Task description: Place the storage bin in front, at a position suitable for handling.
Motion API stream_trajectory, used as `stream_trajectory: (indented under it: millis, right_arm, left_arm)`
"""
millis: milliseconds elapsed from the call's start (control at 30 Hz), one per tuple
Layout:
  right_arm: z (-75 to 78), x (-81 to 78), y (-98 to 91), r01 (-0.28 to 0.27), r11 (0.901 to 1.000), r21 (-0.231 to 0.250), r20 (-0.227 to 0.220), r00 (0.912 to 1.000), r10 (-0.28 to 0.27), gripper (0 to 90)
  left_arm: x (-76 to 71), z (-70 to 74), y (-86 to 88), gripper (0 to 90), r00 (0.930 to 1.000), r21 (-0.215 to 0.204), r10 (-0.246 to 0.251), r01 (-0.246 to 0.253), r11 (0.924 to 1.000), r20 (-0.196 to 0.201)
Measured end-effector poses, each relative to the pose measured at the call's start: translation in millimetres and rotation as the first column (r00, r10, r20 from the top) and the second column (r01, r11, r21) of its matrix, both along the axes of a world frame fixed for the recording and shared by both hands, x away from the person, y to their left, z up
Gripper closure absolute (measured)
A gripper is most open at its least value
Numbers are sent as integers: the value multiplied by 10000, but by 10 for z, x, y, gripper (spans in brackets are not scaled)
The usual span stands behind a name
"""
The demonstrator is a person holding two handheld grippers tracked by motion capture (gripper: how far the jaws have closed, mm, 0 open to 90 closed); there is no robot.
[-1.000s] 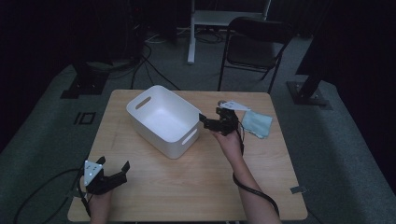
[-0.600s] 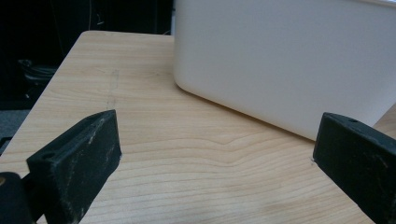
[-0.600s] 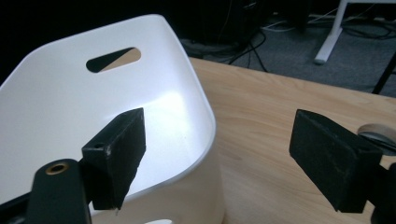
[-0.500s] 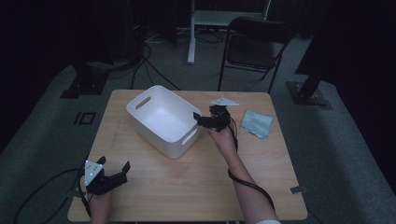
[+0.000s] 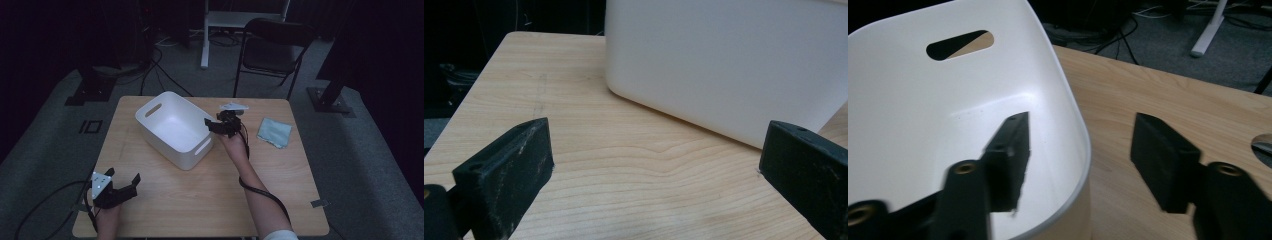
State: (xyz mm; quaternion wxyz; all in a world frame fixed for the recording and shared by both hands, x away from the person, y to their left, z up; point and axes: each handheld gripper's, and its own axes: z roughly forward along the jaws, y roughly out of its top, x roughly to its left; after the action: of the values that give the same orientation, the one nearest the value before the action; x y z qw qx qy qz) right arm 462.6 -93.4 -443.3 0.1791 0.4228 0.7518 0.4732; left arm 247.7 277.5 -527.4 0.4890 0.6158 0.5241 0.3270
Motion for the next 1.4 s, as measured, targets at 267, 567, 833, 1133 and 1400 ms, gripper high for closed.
stream_trajectory:
  millis: [267, 567, 833, 1133, 1400]
  right_arm:
    - [-41, 36, 46, -207, 9991, -358, -167, 9997, 201, 583]
    - [-27, 80, 45, -198, 9991, -387, -496, 9986, 178, 696]
    - [-6, 101, 115, -149, 9957, -917, -499, 9987, 104, 814]
    - [23, 119, 107, -474, 9908, -1268, -589, 9975, 402, 834]
    - [29, 84, 78, -640, 9893, -1311, -623, 9965, 562, 837]
  left_arm:
    - [-3, 1, 4, 12, 10000, -12, 14, -14, 10000, -49]
    - [-3, -1, -9, 12, 10000, -27, -18, 17, 10000, -69]
    - [-6, 2, -8, 12, 10000, -135, -91, 91, 9999, -5]
    - [-14, 8, -24, 12, 9998, -186, -123, 126, 9997, 136]
    - [-6, 16, -51, 12, 9999, -343, 26, -20, 9994, 156]
